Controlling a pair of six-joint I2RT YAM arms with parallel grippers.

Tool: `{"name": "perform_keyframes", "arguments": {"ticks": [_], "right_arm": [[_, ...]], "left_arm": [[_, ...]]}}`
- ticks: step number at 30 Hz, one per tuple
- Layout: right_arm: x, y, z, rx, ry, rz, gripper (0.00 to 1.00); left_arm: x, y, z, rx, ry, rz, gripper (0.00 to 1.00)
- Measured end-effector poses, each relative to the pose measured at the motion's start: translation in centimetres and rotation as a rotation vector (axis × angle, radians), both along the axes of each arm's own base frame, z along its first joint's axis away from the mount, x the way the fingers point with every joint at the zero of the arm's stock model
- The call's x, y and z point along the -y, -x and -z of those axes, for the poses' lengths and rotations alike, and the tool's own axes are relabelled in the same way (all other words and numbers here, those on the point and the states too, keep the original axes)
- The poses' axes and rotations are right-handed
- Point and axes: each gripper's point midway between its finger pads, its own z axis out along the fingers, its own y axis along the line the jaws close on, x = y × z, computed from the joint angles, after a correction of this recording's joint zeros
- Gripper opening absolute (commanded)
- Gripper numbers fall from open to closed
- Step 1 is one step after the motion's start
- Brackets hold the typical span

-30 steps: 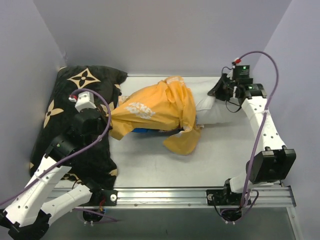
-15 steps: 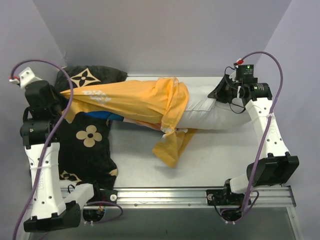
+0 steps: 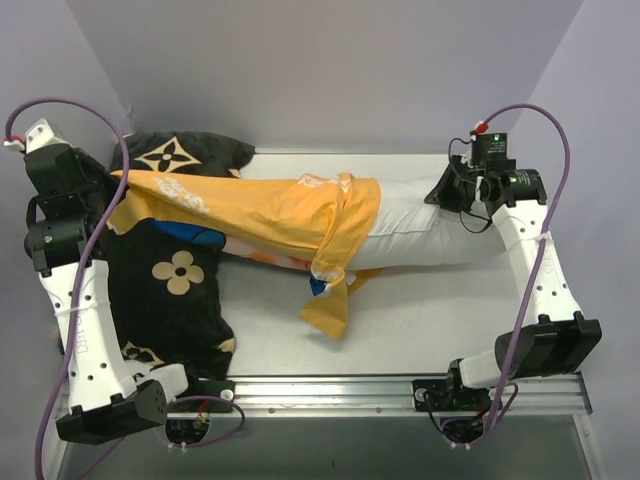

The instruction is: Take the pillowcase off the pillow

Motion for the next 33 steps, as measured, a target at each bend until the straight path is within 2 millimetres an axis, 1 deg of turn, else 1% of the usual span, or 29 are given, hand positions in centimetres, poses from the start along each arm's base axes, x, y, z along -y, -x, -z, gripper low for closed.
{"name": "perform_keyframes", "arguments": {"ticks": [2,4,6,8,9,10,11,12,13,14,15,16,17,19,21,23,25,26,28,30,31,33], "right_arm": [[-0.6,0.3,0.5,-0.003,0.048,-0.025,0.0],[-2.1,0.8,1.6,-0.013,0.108,-0.077,0.0],[-3.9,1.6,3.0,-0.033,0.162,-0.139,0.0],[-5.3,2.3,4.6,-0.056,0.223,-0.189,0.0],[-5.8,2.6,5.2,-0.065,0.249,-0.21,0.0],[-6.2,2.8,5.7,-0.068,0.268,-0.225,0.0],[-6.4,2.9,6.1,-0.07,0.283,-0.233,0.0],[-6.6,3.0,6.5,-0.068,0.299,-0.237,0.0],[-6.8,3.0,6.8,-0.067,0.311,-0.241,0.0],[-6.8,3.0,7.1,-0.065,0.32,-0.24,0.0],[-6.8,3.0,7.3,-0.065,0.327,-0.238,0.0],[-6.7,3.0,7.6,-0.066,0.333,-0.237,0.0],[-6.8,3.1,7.8,-0.067,0.337,-0.238,0.0],[-6.7,3.1,8.0,-0.067,0.343,-0.237,0.0],[-6.8,3.0,8.0,-0.063,0.345,-0.235,0.0],[-6.8,2.9,7.9,-0.057,0.348,-0.233,0.0],[-6.8,2.8,7.9,-0.054,0.351,-0.232,0.0],[-6.8,2.8,7.9,-0.053,0.351,-0.231,0.0],[-6.8,2.8,7.9,-0.053,0.353,-0.23,0.0],[-6.8,2.8,7.9,-0.052,0.354,-0.23,0.0],[-6.8,2.8,7.9,-0.051,0.356,-0.23,0.0],[-6.9,2.8,7.9,-0.05,0.36,-0.23,0.0]], "left_arm": [[1.8,-0.9,-0.8,0.019,0.005,0.089,0.0],[4.9,-2.2,-1.1,0.02,-0.023,0.2,0.0],[9.3,-3.4,-0.4,-0.002,-0.059,0.353,0.04],[13.6,-4.4,1.3,-0.055,-0.092,0.495,0.07],[15.1,-4.9,2.3,-0.084,-0.101,0.543,0.15],[16.2,-5.3,3.5,-0.116,-0.116,0.582,0.34],[17.3,-5.8,4.8,-0.152,-0.129,0.615,0.46],[18.3,-6.1,6.3,-0.19,-0.142,0.649,0.68],[19.5,-6.2,8.2,-0.238,-0.16,0.684,0.76],[20.6,-6.1,9.8,-0.278,-0.171,0.716,0.82],[21.6,-5.7,11.3,-0.312,-0.181,0.747,0.88],[22.5,-5.1,12.7,-0.344,-0.191,0.777,0.97],[23.2,-4.3,13.8,-0.37,-0.199,0.806,0.97],[24.1,-3.1,14.7,-0.387,-0.204,0.848,0.98],[24.3,-1.8,14.2,-0.357,-0.199,0.874,0.97],[24.5,-0.4,12.2,-0.282,-0.192,0.891,0.98],[25.4,1.1,9.5,-0.181,-0.196,0.919,0.97],[26.4,2.2,8.2,-0.132,-0.2,0.956,0.97],[28.6,4.1,6.9,-0.076,-0.216,1.011,0.97],[30.9,5.6,6.9,-0.061,-0.233,1.07,0.98],[31.7,6.0,7.3,-0.068,-0.245,1.08,0.97],[33.3,6.2,8.9,-0.107,-0.277,1.093,0.97]]}}
